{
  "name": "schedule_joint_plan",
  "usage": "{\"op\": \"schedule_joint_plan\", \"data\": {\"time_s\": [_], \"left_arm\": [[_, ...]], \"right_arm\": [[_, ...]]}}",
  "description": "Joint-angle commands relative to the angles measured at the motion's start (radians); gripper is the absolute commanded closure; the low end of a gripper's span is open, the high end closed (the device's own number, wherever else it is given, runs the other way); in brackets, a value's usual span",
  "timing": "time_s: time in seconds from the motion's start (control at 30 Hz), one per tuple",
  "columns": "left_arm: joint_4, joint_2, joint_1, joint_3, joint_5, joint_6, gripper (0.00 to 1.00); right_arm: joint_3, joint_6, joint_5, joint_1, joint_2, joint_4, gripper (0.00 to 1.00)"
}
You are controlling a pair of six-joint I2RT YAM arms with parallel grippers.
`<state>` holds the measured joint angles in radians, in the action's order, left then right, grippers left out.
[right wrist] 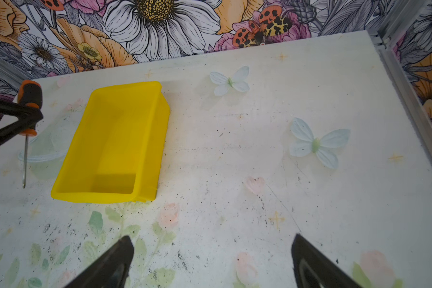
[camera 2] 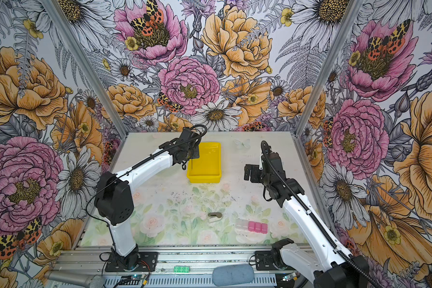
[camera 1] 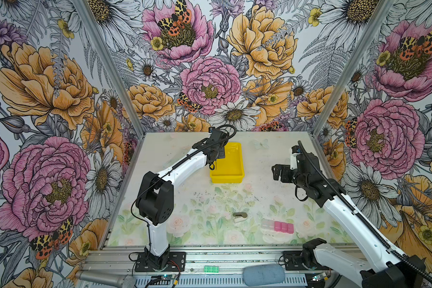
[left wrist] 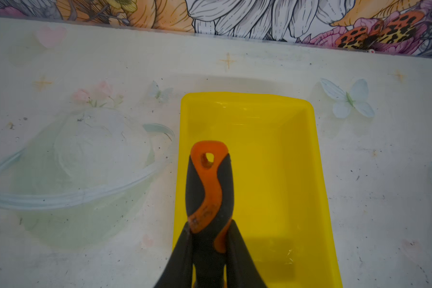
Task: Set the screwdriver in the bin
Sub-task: 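Lift the screwdriver with the left gripper and carry it over the yellow bin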
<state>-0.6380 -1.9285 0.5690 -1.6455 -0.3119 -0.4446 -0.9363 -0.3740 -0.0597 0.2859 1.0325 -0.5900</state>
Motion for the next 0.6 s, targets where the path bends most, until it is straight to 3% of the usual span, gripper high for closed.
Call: {"op": "schedule_joint_plan", "data": {"time_s": [0.0,0.4,0.57], "left_arm": [[0.023,-0.064,0.002,-0.062,0.068,0.005,0.9],[0.034,-0.256,-0.018,-0.147,0.127,-0.028,0.84],[0.035,-0.285,-0.027,-0.139,0.15,-0.03,0.79]], "right_arm": [[-0.017,-0.022,-0.016,-0.02,-0.027,0.028,0.01],[0.005,-0.042,0.007,-0.084,-0.033,0.039,0.01],[0.004,-0.03,0.078,-0.1,-0.016,0.06,0.01]]}}
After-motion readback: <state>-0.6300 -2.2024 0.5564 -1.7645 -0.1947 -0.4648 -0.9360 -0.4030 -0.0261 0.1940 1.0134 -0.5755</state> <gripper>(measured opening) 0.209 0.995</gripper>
